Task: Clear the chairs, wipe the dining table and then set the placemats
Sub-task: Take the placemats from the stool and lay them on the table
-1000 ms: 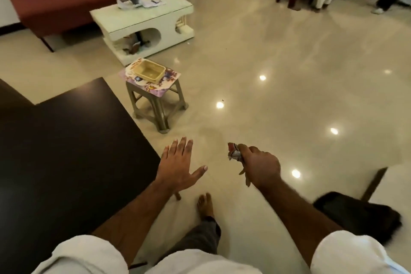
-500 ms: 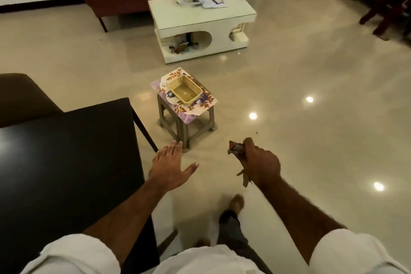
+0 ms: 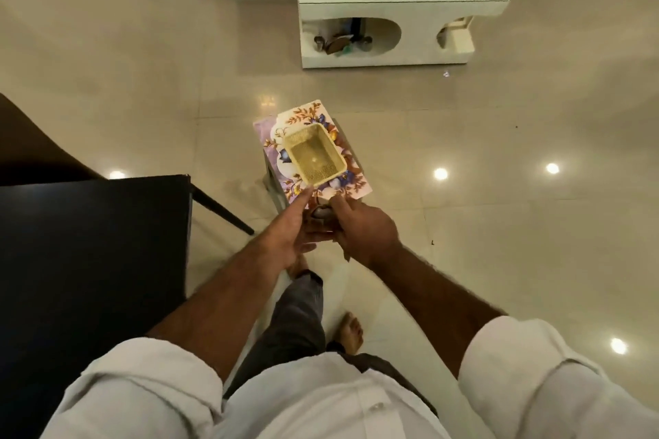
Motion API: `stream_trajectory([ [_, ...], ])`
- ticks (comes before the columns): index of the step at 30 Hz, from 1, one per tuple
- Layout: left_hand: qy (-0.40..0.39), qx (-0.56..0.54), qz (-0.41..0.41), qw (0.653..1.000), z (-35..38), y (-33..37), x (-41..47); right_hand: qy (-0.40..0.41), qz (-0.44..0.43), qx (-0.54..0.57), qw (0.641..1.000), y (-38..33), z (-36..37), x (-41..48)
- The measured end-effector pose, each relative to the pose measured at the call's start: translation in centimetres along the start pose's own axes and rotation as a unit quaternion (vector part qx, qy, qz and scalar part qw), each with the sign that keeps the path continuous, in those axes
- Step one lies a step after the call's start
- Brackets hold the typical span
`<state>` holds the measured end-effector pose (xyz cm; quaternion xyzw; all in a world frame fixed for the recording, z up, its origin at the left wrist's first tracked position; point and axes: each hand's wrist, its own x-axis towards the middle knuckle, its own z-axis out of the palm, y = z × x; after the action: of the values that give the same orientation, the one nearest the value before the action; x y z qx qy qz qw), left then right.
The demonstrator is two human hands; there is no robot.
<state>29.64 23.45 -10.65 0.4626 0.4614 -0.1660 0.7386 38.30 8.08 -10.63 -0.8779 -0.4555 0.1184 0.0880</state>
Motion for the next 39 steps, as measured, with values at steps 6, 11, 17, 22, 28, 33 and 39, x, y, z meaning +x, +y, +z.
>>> stream_trajectory([
  [6, 0.018, -0.085, 0.018, 0.996, -4.8, 5.7, 8.8, -0.042, -0.121, 0.186, 0.974, 3.9, 0.8, 8.1],
  [11, -0.046, -0.051, -0.006, 0.998, -7.3, 10.4, 15.0, -0.124, 0.136, 0.37, 0.911, 7.5, 3.1, 16.6],
  [17, -0.046, 0.055, -0.007, 0.997, -9.5, 14.0, 26.0, -0.19, 0.248, 0.464, 0.829, 13.2, 9.7, 26.2],
  [22, 0.09, 0.154, 0.082, 0.981, -10.6, 13.5, 35.4, -0.142, 0.321, 0.442, 0.825, 15.5, 17.1, 31.0],
  [28, 0.178, 0.408, 0.168, 0.879, -10.5, 12.8, 41.2, -0.121, 0.325, 0.308, 0.886, 15.3, 21.2, 34.5],
  [33, 0.23, 0.429, 0.246, 0.838, -10.6, 12.1, 40.9, -0.17, 0.315, 0.223, 0.907, 14.0, 21.4, 34.9],
  [39, 0.369, 0.345, 0.237, 0.83, -11.7, 11.1, 39.3, -0.164, 0.22, 0.027, 0.961, 13.8, 19.3, 33.6],
])
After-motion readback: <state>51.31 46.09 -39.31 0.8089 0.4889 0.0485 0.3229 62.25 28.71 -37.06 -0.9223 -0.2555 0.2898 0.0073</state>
